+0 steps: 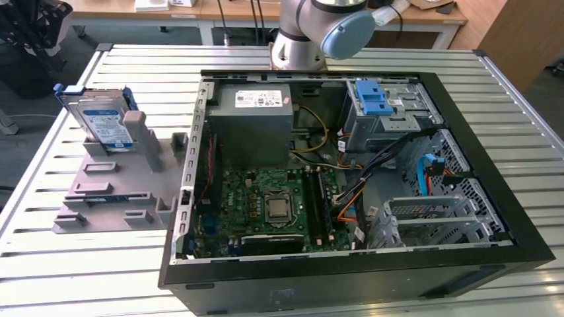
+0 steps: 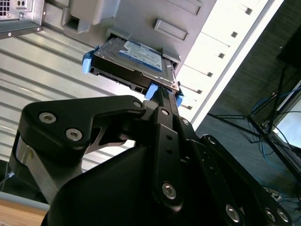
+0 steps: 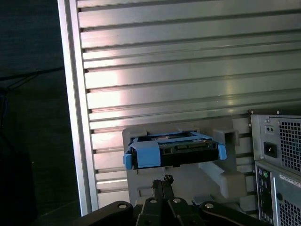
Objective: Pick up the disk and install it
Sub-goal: 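Pick up the disk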
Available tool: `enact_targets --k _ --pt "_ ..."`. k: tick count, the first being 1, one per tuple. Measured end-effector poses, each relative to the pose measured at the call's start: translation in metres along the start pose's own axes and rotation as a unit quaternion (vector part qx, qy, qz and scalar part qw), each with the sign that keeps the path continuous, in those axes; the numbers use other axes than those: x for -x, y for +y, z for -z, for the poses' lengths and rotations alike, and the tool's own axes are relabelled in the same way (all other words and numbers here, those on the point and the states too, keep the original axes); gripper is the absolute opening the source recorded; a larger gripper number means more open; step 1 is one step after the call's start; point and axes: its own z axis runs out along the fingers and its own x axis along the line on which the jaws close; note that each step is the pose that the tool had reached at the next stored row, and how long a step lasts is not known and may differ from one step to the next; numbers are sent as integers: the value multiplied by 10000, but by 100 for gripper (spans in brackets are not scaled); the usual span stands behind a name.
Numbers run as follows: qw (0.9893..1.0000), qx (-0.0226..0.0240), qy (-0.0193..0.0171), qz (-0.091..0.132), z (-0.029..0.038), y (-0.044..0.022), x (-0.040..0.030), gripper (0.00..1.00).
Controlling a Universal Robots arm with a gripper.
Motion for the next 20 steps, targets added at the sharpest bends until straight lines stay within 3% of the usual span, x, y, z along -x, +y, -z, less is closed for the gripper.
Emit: enact_targets --k 6,11,16,20 --pt "9999 4 0 143 0 1 0 11" --pt "9988 14 -1 495 -1 0 0 11" --pt "9955 28 -3 944 -3 0 0 11" --pt "9915 39 -4 1303 -4 0 0 11"
